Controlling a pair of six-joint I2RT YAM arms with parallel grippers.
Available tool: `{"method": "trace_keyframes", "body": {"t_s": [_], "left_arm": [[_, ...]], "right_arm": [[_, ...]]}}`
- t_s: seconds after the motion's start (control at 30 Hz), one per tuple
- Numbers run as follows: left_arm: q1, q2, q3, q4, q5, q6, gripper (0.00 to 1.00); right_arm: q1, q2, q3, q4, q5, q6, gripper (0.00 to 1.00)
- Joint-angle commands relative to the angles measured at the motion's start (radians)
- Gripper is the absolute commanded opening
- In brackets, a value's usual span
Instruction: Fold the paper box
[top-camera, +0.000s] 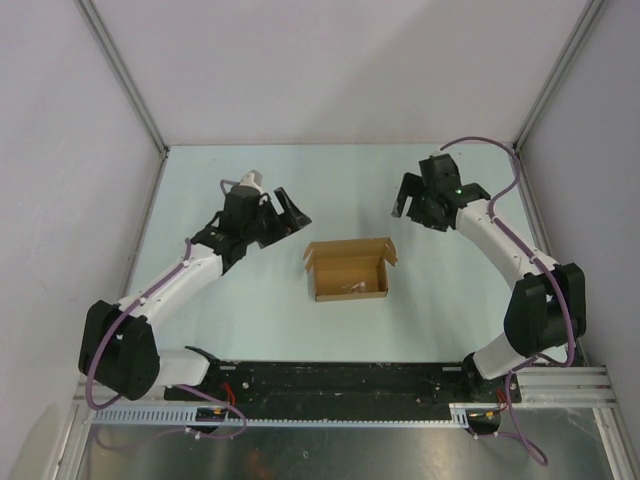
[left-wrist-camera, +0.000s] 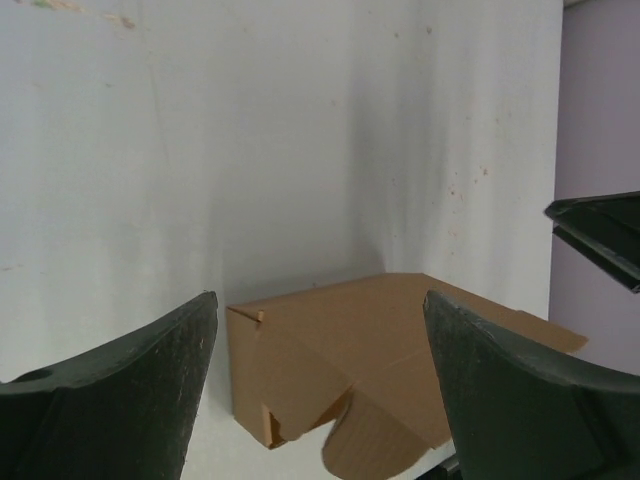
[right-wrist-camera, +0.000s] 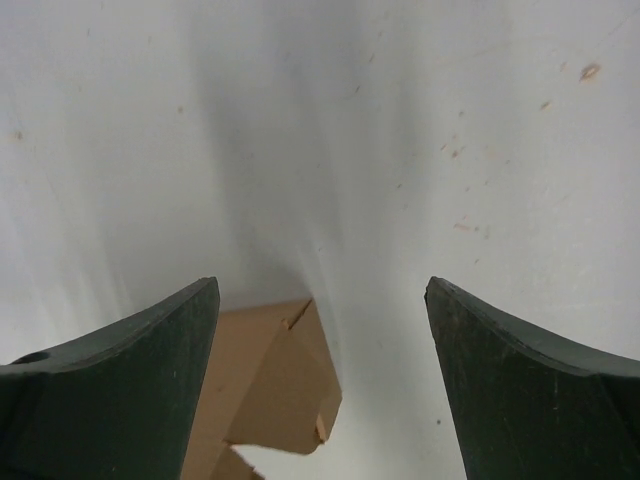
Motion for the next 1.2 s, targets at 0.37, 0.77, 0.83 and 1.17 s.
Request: {"method": "trace_keyframes", "body": {"t_s": [0.37, 0.77, 0.83, 1.17], "left_arm": [[-0.105, 0.031, 0.003, 0.010, 0.030, -0.091, 0.88], [-0.177, 0.013, -0.041, 0.003, 0.081, -0.128, 0.89], [-0.177, 0.010, -0.044, -0.004, 0.082, -0.128, 0.89], [-0.178, 0.042, -0.048, -0.021, 0.136, -0.141, 0.91]], "right_arm": [[0.072, 0.068, 0.042, -0.055, -0.288, 0.178, 0.89], [0.108, 0.065, 0.042, -0.134, -0.321, 0.143, 0.89], [0.111, 0.062, 0.040, -0.161, -0.315, 0.137, 0.89], [0.120, 0.050, 0.028, -0.192, -0.361, 0.121, 0.90]]}}
